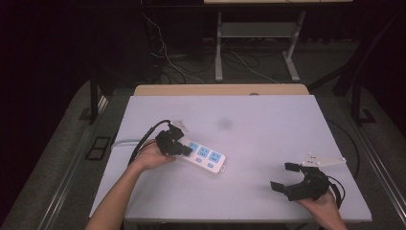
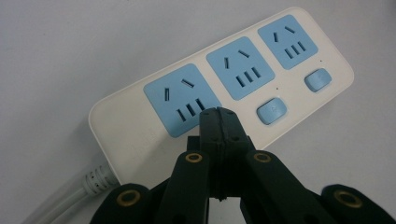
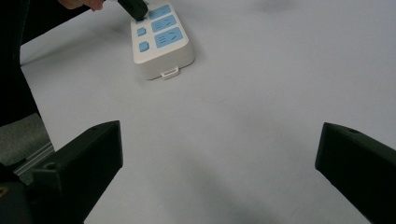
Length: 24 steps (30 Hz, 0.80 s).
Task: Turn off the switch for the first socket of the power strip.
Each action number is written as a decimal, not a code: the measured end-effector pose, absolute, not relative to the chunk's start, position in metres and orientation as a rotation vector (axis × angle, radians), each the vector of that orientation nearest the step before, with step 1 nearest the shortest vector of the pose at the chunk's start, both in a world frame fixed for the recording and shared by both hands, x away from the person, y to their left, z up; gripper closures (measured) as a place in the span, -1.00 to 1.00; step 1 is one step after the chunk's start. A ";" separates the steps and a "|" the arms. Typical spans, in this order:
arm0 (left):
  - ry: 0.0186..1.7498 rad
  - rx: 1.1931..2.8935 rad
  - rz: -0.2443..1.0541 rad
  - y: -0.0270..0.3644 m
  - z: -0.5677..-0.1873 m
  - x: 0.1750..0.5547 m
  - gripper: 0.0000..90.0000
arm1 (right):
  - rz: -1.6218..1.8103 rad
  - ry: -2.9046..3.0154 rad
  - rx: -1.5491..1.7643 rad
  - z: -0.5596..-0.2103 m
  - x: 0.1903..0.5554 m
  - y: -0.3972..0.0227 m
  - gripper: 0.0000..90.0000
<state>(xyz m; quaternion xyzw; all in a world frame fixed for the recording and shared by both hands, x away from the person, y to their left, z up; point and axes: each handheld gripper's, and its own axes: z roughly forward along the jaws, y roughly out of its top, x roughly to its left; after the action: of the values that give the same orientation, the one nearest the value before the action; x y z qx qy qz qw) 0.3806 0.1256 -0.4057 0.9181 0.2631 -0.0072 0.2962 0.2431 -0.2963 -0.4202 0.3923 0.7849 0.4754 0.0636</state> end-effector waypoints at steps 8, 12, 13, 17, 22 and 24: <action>0.704 2.438 -0.019 0.128 -0.400 0.382 0.99 | 1.436 2.364 1.200 -0.421 0.244 -0.299 -0.99; 0.716 2.398 -0.027 0.135 -0.395 0.382 0.99 | 1.436 2.358 1.201 -0.421 0.245 -0.300 -0.99; 0.715 2.390 -0.017 0.137 -0.393 0.383 0.99 | 1.436 2.358 1.201 -0.421 0.245 -0.300 -0.99; 0.731 2.364 0.011 0.144 -0.388 0.382 0.99 | 1.433 2.361 1.205 -0.421 0.245 -0.300 -0.99; 0.744 2.343 0.037 0.150 -0.384 0.381 0.99 | 1.433 2.362 1.206 -0.422 0.245 -0.299 -0.99; 0.751 2.337 0.046 0.152 -0.382 0.380 0.99 | 1.433 2.362 1.206 -0.422 0.245 -0.299 -0.99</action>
<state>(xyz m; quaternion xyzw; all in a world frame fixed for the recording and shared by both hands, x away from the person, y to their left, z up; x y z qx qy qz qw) 0.3803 0.1519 -0.3817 0.8963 0.2879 0.0176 0.3367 0.2450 -0.2990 -0.4217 0.3994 0.7819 0.4744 0.0636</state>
